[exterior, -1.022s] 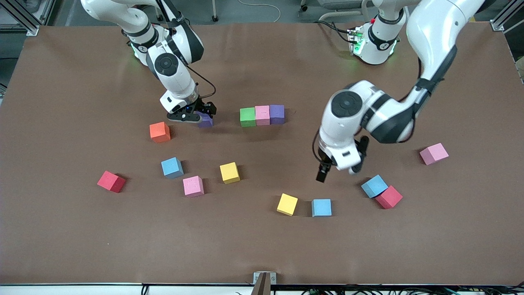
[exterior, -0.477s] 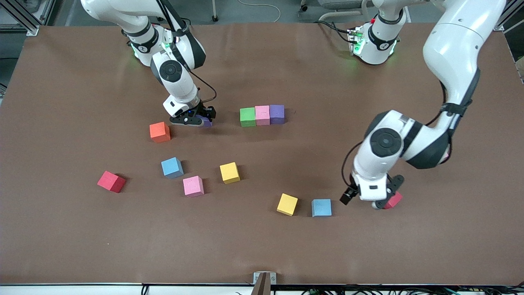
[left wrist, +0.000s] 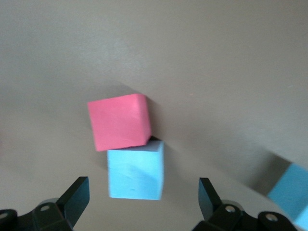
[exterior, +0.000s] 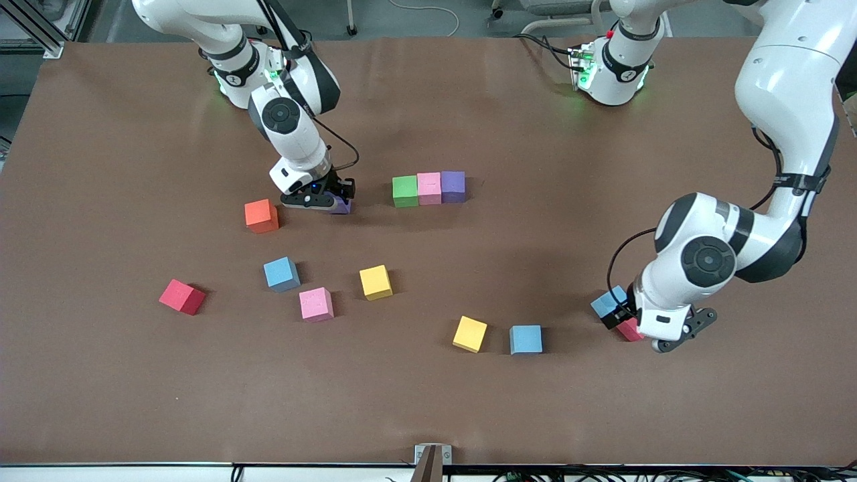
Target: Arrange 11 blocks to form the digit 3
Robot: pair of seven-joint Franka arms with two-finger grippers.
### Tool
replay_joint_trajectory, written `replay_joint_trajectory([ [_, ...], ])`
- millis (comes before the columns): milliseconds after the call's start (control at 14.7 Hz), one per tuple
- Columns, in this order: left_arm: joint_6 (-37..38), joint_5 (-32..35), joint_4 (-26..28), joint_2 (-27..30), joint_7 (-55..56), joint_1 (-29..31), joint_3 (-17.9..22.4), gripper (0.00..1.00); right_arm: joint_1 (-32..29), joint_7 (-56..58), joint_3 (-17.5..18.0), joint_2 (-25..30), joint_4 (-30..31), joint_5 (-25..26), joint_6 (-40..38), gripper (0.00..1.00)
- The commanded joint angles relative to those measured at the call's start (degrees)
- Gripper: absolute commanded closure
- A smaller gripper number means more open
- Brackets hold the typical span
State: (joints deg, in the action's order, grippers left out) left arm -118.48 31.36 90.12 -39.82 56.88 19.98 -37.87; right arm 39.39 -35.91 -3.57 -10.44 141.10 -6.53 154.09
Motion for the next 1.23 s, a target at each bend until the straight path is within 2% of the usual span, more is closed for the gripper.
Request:
replay_joint_trajectory([
  [0,-0.87,-0.6,6.98,2.73,-3.79,7.41,-5.52,0.0,-0.2,0.66,0.4,-0.54,-7.39,0.03,-7.46,1.0],
  [136,-6.56,-0.25,11.81,2.91,-5.37,12.78,-8.17,0.0,-0.11,0.66,0.4,-2.99,-14.93,0.03,-13.78,1.0],
  [204,-7.98,-0.25,12.88,2.91,-5.47,13.24,-8.27,0.0,0.41,0.58,0.49,-4.4,-18.89,0.03,-16.95,1.0],
  [341,-8.17,-0.33,12.8,2.47,-3.89,12.72,-8.27,0.0,1.64,-0.83,0.49,-8.09,-25.75,-0.15,-21.45,1.0],
  [613,-9.14,-0.07,10.35,-1.21,-2.22,10.88,-7.92,0.0,3.23,-3.38,0.49,-15.21,-34.29,-0.5,-20.67,1.0],
  [750,-9.14,-0.07,9.03,-1.75,-1.78,8.16,-5.56,0.0,3.76,-3.56,0.58,-18.03,-37.03,-0.59,-20.49,1.0],
  [954,-9.14,-0.25,7.62,-1.84,-0.73,3.68,-1.16,0.0,4.72,-3.56,0.58,-20.14,-37.3,-0.59,-17.78,1.0],
  [1158,-9.14,-0.6,6.83,-2.36,-0.46,2.0,0.25,0.0,5.6,-3.56,0.58,-21.81,-36.95,-0.59,-15.75,1.0],
])
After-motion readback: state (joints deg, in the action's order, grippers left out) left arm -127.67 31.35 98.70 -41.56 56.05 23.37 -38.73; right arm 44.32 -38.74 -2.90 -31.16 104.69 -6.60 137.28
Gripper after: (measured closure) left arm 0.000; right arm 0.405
